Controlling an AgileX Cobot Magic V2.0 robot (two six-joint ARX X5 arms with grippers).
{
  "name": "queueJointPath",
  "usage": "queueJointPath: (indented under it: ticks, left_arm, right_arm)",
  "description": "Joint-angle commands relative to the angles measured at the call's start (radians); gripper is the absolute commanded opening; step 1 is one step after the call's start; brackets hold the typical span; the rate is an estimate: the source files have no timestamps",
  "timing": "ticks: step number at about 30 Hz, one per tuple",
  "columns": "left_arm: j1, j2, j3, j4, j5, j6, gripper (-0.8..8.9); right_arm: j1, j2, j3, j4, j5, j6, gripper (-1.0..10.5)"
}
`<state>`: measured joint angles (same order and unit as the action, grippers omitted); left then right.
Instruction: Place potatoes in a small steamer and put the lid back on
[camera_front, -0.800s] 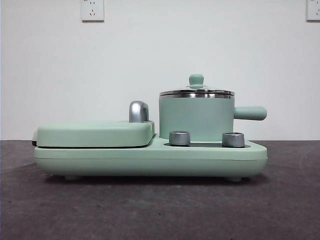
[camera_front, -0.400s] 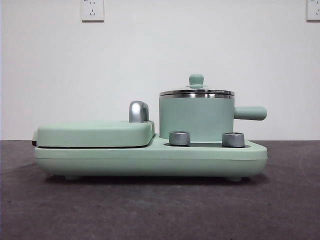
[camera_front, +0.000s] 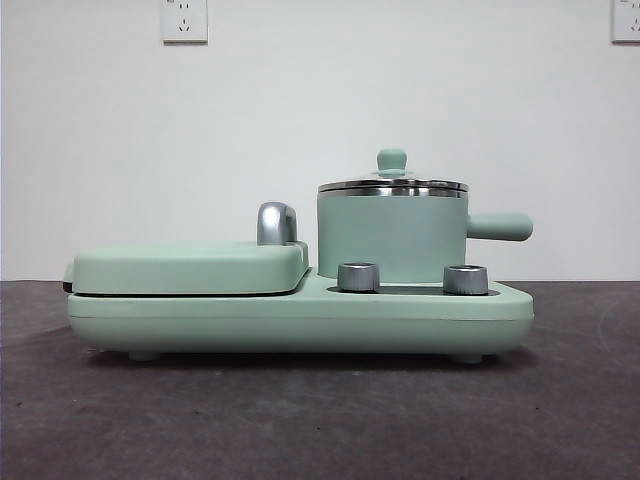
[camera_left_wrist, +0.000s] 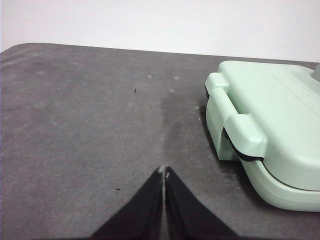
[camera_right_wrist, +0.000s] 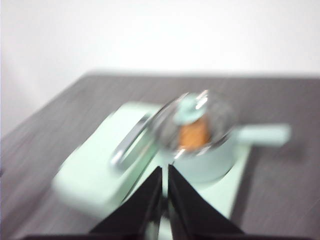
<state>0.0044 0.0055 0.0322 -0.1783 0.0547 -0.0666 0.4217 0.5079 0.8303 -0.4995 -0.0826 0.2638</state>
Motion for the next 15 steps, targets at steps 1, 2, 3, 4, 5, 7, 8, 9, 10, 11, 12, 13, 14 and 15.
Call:
queueJointPath:
  ticks: [1, 2, 3, 4, 5, 7, 8, 9, 10, 11, 12, 13, 14, 15]
  left_arm:
    - [0.002, -0.002, -0.019, -0.007, -0.003, 0.014, 0.05]
    - [0.002, -0.002, -0.019, -0.008, -0.003, 0.014, 0.05]
    - [0.002, -0.002, -0.019, -0.008, -0.003, 0.013, 0.06]
    - [0.002, -0.002, -0.019, -0.008, -0.003, 0.014, 0.05]
    - [0.002, -0.002, -0.019, -0.008, -0.003, 0.013, 0.05]
    - [0.002, -0.002, -0.019, -0.008, -0.003, 0.013, 0.05]
    - [0.002, -0.002, -0.019, -0.008, -0.003, 0.013, 0.05]
    - [0.002, -0.002, -0.019, -0.008, -0.003, 0.013, 0.05]
    - [0.002, -0.002, -0.019, -0.008, -0.003, 0.013, 0.05]
    - [0.002, -0.002, -0.019, -0.008, -0.003, 0.014, 0.05]
    - [0.002, -0.002, -0.019, -0.008, -0.003, 0.014, 0.05]
    - [0.002, -0.002, -0.019, -0.008, -0.003, 0.013, 0.05]
    - [0.002, -0.002, -0.019, -0.008, -0.003, 0.014, 0.05]
    - [0.002, -0.002, -0.019, -0.008, -0.003, 0.013, 0.05]
  right_arm:
    - [-0.123, -0.082, -0.213, 0.267, 0.02, -0.047, 0.2]
    - [-0.167, -0.119, -0.29, 0.329, 0.04, -0.075, 0.2]
    - [-0.203, -0.153, -0.349, 0.364, 0.064, -0.102, 0.2]
    - [-0.235, -0.187, -0.404, 0.388, 0.09, -0.127, 0.2]
    - [-0.274, -0.229, -0.466, 0.403, 0.121, -0.154, 0.2]
    - [-0.33, -0.301, -0.56, 0.396, 0.153, -0.186, 0.2]
    - [-0.355, -0.336, -0.604, 0.392, 0.152, -0.196, 0.2]
    - [-0.375, -0.365, -0.64, 0.391, 0.15, -0.198, 0.2]
    - [-0.387, -0.385, -0.666, 0.391, 0.151, -0.198, 0.2]
    - [-0.4, -0.407, -0.694, 0.389, 0.151, -0.198, 0.2]
    - [-0.407, -0.425, -0.715, 0.39, 0.15, -0.198, 0.2]
    - [-0.411, -0.438, -0.731, 0.391, 0.151, -0.198, 0.2]
    - [-0.412, -0.452, -0.747, 0.389, 0.151, -0.198, 0.2]
    - [-0.412, -0.463, -0.76, 0.388, 0.151, -0.198, 0.2]
